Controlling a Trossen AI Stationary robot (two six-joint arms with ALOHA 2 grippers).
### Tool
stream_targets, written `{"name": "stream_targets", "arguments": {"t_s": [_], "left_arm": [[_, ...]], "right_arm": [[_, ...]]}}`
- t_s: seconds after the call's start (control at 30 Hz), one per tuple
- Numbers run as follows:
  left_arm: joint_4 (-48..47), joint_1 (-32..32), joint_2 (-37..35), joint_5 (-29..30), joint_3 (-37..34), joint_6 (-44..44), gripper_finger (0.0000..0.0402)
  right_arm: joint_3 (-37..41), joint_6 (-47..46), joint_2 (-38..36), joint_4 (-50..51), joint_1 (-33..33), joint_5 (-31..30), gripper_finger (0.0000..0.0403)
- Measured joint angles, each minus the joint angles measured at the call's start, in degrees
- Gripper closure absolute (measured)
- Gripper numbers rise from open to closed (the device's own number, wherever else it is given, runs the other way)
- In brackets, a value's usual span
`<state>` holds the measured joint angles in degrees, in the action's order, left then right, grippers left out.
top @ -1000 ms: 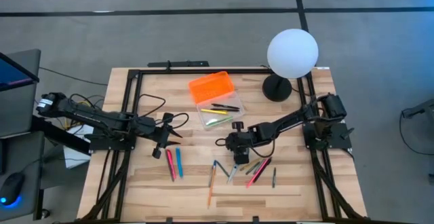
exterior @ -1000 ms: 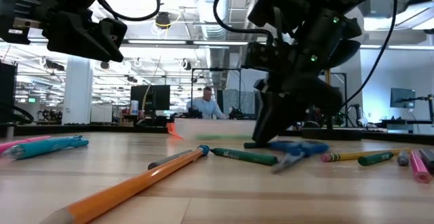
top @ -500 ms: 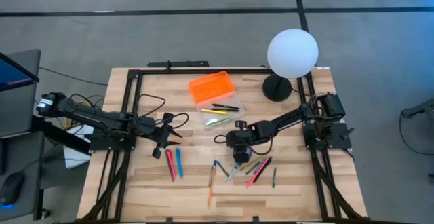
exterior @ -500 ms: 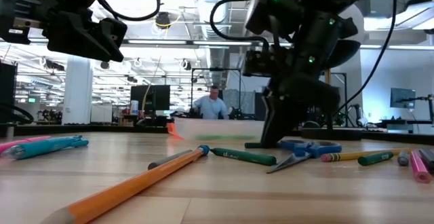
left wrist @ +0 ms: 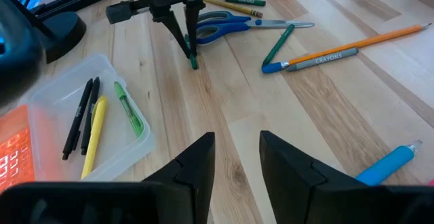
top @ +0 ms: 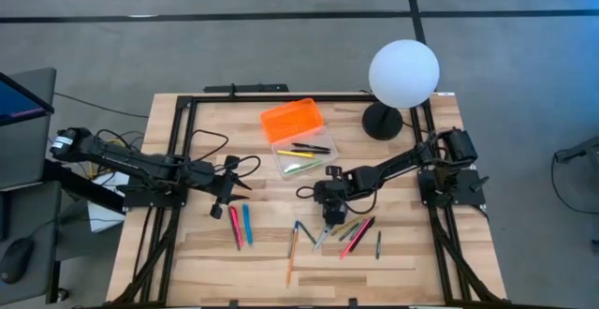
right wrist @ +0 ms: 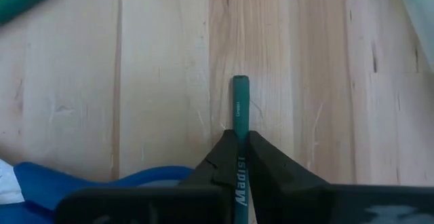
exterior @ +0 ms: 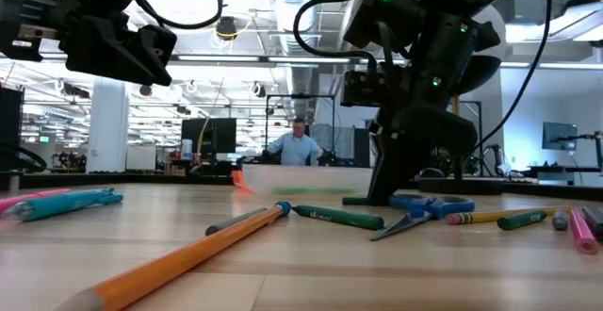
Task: Pick & place school supplies into a supply box
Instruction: Put the top green crayon into the supply box
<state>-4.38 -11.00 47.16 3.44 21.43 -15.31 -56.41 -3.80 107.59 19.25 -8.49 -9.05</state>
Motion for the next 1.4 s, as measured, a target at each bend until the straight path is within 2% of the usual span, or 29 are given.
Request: {"name": "stream_targets", "arguments": {"t_s": [0.3, 0.6, 0.97, 1.17, 1.4], "left_arm": [[0.00, 0.00, 0.00, -0.01, 0.00, -0.02, 0.0290], [0.00, 0.00, 0.00, 0.00, 0.00, 0.00, 0.0290], [-0.05, -0.02, 0.00, 0.00, 0.00, 0.00, 0.0290], [-0.04, 0.00, 0.00, 0.00, 0.00, 0.00, 0.0290], [-0.04, -0.02, 0.00, 0.00, 0.00, -0.01, 0.0290]], "right_arm": [[-1.10, 5.35, 0.24, 0.37, -0.46, -0.12, 0.0399], [-3.96, 10.97, 0.70, 0.68, -2.90, -4.82, 0.0402], [-6.17, 13.33, 0.73, -0.43, -3.06, -6.86, 0.0402], [-7.90, 16.00, 0.70, -0.31, -3.06, -10.21, 0.0402], [-12.00, 21.66, 0.50, 0.02, -0.92, -19.24, 0.0402]]}}
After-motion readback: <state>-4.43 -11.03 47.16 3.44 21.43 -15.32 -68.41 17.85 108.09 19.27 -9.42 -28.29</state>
